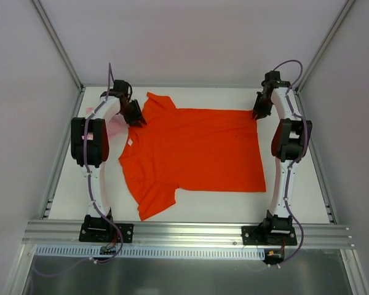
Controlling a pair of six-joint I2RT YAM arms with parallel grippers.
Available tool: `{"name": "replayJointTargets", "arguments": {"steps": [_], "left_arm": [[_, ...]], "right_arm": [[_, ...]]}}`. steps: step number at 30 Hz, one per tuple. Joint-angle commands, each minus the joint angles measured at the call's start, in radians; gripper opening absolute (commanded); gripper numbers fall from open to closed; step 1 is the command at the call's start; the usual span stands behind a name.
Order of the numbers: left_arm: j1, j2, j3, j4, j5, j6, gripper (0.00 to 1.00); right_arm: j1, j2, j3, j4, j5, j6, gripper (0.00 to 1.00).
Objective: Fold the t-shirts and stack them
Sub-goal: Flatten out the tshirt
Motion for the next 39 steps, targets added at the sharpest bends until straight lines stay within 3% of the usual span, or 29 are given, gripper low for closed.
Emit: {"name": "replayJointTargets", "arguments": {"steps": [1,3,8,10,14,21,29,39], "left_arm": [[-0.002,-0.12,0.105,-0.012,0.039,0.036,0.33],[-0.002,-0.117,0.158,-0.048,0.043,0.056,0.37],[-0.001,-0.132,0.205,-0.04,0.041,0.088,0.41],[-0.002,-0.067,0.315,-0.084,0.034,0.099,0.42],[-0.002,0.073,0.474,-0.146,0.065,0.116,0.36],[-0.004,0.156,0.474,-0.049,0.12,0.117,0.36],[-0.04,0.197,0.435,0.121,0.145,0.139,0.35],[-0.071,0.295,0.483,0.116,0.021,0.183,0.29]], "right_arm": [[-0.007,-0.151,0.08,0.07,-0.066,-0.028,0.27],[-0.005,-0.157,0.113,0.081,-0.083,-0.032,0.42],[-0.002,-0.178,0.119,0.049,-0.083,-0.026,0.5],[-0.001,-0.186,0.09,0.035,-0.095,-0.016,0.44],[0.024,-0.262,-0.045,0.05,-0.083,-0.016,0.43],[0.097,-0.581,-0.373,0.145,-0.051,-0.051,0.44],[0.159,-0.812,-0.718,0.204,-0.05,-0.026,0.43],[0.232,-0.99,-0.817,0.167,0.01,-0.029,0.43]]}}
